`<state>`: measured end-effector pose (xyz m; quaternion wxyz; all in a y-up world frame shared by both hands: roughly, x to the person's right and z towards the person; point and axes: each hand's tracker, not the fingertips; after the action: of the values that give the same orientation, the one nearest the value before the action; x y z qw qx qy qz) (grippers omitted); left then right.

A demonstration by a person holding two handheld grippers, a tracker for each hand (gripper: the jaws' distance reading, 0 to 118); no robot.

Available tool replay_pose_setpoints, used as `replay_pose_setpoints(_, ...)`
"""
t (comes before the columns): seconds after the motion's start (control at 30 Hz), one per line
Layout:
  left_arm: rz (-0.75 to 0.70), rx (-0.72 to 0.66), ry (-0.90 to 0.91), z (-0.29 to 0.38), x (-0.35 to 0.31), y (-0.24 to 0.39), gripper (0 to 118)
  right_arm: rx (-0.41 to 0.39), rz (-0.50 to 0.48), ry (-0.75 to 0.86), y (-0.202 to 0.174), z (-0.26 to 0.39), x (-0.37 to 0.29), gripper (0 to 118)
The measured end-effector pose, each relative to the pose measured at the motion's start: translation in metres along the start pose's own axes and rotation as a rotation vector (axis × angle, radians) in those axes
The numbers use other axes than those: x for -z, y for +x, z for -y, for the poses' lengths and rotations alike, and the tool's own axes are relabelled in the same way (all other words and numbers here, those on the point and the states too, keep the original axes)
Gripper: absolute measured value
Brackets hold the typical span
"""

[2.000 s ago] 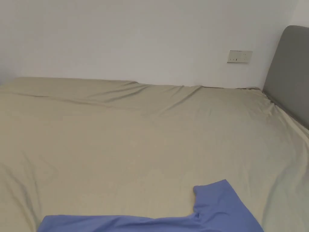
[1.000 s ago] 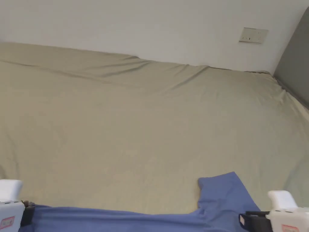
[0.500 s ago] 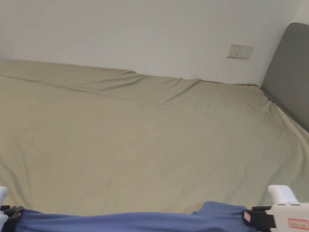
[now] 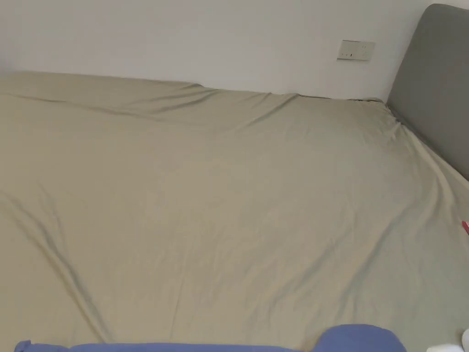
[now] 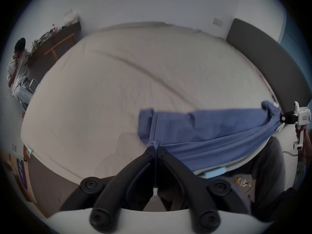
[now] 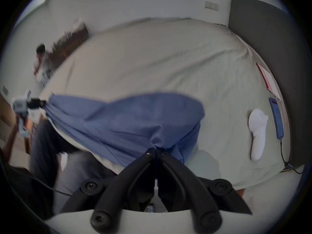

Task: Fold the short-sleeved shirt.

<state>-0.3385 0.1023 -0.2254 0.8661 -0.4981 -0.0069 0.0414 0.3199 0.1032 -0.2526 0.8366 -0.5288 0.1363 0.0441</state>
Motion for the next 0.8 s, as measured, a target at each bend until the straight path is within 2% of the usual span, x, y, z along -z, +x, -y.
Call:
replay_pose_setpoints(0.03,-0.019,0.018,-0.028,0.009,0.014,0.003,3,-0.037,0.033,-0.036,-0.004,0.01,0.018,10)
replay_pose_setpoints(0.07,-0.055,0.034,-0.059,0.014,0.027,0.005,3,-0.034,0.06,-0.052,-0.007,0.019,0.033,10)
replay_pose_setpoints(0.1,-0.046,0.027,-0.089,0.018,0.035,0.007,3,-0.003,0.049,-0.066,-0.01,0.024,0.041,10)
replay_pose_setpoints(0.13,-0.045,0.024,-0.079,0.022,0.039,0.01,3,0.014,0.053,-0.006,-0.013,0.027,0.041,11)
replay_pose_setpoints(0.17,-0.082,0.03,-0.011,0.024,0.034,0.013,3,0.009,0.082,0.065,-0.015,0.025,0.033,14)
replay_pose_setpoints(0.2,-0.063,0.027,-0.03,0.02,0.028,0.012,4,0.01,0.068,0.032,-0.016,0.025,0.029,25)
replay_pose_setpoints(0.23,-0.06,0.027,-0.032,0.018,0.024,0.01,14,0.009,0.077,0.031,-0.017,0.026,0.024,55)
replay_pose_setpoints(0.27,-0.033,0.037,-0.015,0.017,0.018,0.006,37,0.007,0.092,0.038,-0.017,0.026,0.013,80)
replay_pose_setpoints(0.3,0.018,0.037,0.0,0.018,0.008,0.002,71,0.008,0.086,0.044,-0.015,0.03,0.004,98)
replay_pose_setpoints(0.33,0.092,0.013,-0.006,0.017,0.001,-0.008,108,0.022,0.042,0.05,-0.014,0.032,-0.008,104)
replay_pose_setpoints(0.37,0.143,-0.036,0.013,0.017,-0.006,-0.018,115,0.057,-0.009,0.085,-0.014,0.036,-0.024,104)
replay_pose_setpoints(0.43,0.205,-0.12,0.124,0.016,-0.021,-0.045,115,0.123,-0.02,0.21,-0.022,0.037,-0.056,104)
replay_pose_setpoints(0.5,0.219,-0.253,0.158,0.01,-0.015,-0.076,115,0.16,0.007,0.372,-0.035,0.03,-0.089,98)
replay_pose_setpoints(0.53,0.258,-0.333,0.154,0.008,-0.004,-0.095,115,0.17,0.001,0.464,-0.044,0.024,-0.108,77)
replay_pose_setpoints(0.57,0.311,-0.416,0.129,0.01,0.008,-0.108,115,0.17,-0.018,0.548,-0.051,0.019,-0.125,36)
replay_pose_setpoints(0.6,0.406,-0.483,0.093,0.01,0.023,-0.121,115,0.168,-0.024,0.629,-0.059,0.014,-0.139,7)
replay_pose_setpoints(0.63,0.514,-0.554,0.038,0.012,0.04,-0.131,116,0.153,-0.014,0.697,-0.068,0.008,-0.152,7)
replay_pose_setpoints(0.67,0.596,-0.609,-0.016,0.013,0.058,-0.135,117,0.118,0.058,0.758,-0.081,0.0,-0.168,7)
replay_pose_setpoints(0.7,0.649,-0.627,-0.026,0.018,0.058,-0.126,117,0.104,0.041,0.778,-0.088,-0.004,-0.179,7)
replay_pose_setpoints(0.73,0.662,-0.563,0.169,0.011,0.052,-0.13,117,0.062,-0.012,0.799,-0.095,-0.007,-0.191,7)
replay_pose_setpoints(0.8,0.787,-0.621,-0.023,0.002,0.074,-0.122,117,0.006,-0.023,0.87,-0.115,-0.015,-0.204,7)
